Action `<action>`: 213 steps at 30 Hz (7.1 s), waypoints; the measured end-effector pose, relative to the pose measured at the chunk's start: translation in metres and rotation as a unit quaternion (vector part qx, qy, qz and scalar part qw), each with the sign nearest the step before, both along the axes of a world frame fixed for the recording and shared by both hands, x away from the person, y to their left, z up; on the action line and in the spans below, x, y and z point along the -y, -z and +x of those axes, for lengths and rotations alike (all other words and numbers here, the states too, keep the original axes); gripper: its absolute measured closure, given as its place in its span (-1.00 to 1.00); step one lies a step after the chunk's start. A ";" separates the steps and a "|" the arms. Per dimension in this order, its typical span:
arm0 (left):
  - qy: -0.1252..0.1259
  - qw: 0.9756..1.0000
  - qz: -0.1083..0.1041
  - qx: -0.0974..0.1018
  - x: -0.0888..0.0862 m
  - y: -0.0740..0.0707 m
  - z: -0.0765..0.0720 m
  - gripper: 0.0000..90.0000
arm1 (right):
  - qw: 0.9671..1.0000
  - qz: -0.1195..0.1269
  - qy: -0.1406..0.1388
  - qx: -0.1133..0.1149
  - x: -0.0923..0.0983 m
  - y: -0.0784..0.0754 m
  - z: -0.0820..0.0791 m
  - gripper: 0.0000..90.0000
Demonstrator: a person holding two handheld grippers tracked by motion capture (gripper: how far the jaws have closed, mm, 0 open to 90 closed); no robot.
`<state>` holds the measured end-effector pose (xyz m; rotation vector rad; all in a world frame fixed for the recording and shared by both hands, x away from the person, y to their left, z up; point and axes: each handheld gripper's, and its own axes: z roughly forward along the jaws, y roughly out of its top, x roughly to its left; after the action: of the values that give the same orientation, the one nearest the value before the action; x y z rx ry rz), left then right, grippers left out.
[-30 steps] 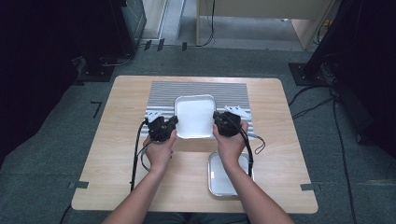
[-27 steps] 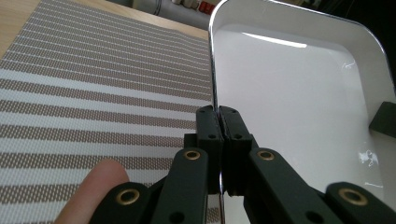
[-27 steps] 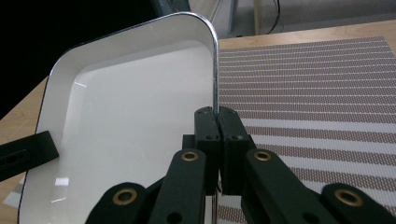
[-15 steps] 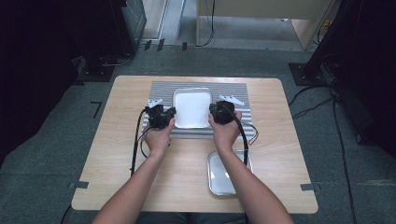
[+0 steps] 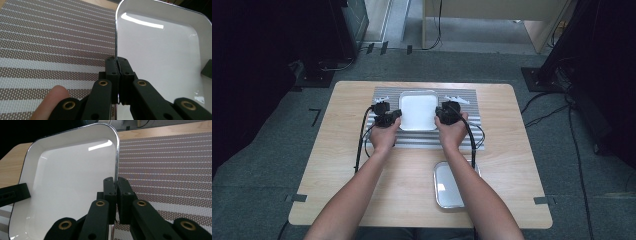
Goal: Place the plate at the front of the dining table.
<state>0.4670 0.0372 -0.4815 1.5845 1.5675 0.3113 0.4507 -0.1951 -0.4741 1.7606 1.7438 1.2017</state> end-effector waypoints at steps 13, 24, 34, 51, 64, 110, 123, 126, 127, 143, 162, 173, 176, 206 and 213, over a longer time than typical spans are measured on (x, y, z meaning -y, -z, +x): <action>0.001 0.999 0.021 -0.038 0.001 0.016 0.025 0.99 | 0.999 0.025 0.000 -0.047 0.002 0.026 0.027 0.96; 0.007 0.998 0.040 -0.055 0.008 0.014 0.035 0.99 | 0.998 0.029 0.006 -0.055 0.006 0.032 0.032 0.92; 0.023 0.996 0.041 -0.075 0.018 0.019 0.038 0.96 | 0.998 0.016 0.006 -0.064 0.016 0.038 0.033 0.89; 0.046 0.994 0.051 -0.084 0.034 0.020 0.043 0.90 | 0.998 0.017 0.002 -0.066 0.035 0.043 0.040 0.89; 0.074 0.995 -0.009 -0.060 0.023 0.024 0.039 -0.02 | 0.999 -0.001 -0.012 -0.053 0.047 0.030 0.039 0.24; 0.095 0.994 0.046 0.024 -0.040 0.008 -0.052 -0.64 | 0.999 -0.043 -0.031 0.007 0.104 -0.002 -0.055 -0.64; 0.099 0.993 0.055 0.031 -0.052 0.013 -0.081 -0.64 | 0.998 -0.052 -0.037 0.000 0.123 0.003 -0.082 -0.59; 0.099 0.993 0.054 0.033 -0.057 0.013 -0.086 -0.64 | 0.998 -0.052 -0.038 -0.002 0.127 0.005 -0.089 -0.59; 0.099 0.993 0.052 0.034 -0.060 0.012 -0.089 -0.64 | 0.998 -0.051 -0.039 -0.001 0.129 0.005 -0.091 -0.59; 0.106 0.992 0.053 0.046 -0.087 0.013 -0.119 -0.66 | 0.999 -0.031 -0.029 0.003 0.156 0.016 -0.130 -0.58; 0.107 0.992 0.052 0.048 -0.111 0.018 -0.153 -0.69 | 0.999 -0.037 -0.028 -0.011 0.188 0.027 -0.175 -0.56; 0.103 0.993 0.046 0.035 -0.135 0.029 -0.176 -0.75 | 0.999 -0.038 -0.023 -0.012 0.199 0.032 -0.200 -0.57; 0.099 0.993 0.056 0.032 -0.144 0.030 -0.181 -0.75 | 0.999 -0.043 -0.020 -0.012 0.204 0.032 -0.206 -0.57; 0.039 0.987 0.153 0.013 -0.206 0.034 -0.230 -0.78 | 0.999 -0.045 0.002 -0.025 0.223 0.050 -0.248 -0.56; 0.030 0.983 0.182 0.015 -0.217 0.036 -0.236 -0.78 | 0.997 -0.070 0.003 -0.029 0.226 0.050 -0.249 -0.57</action>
<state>0.2306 0.2543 -0.5171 1.8906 1.4960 0.6140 0.2014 -0.4211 -0.5238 1.7323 1.8083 1.0090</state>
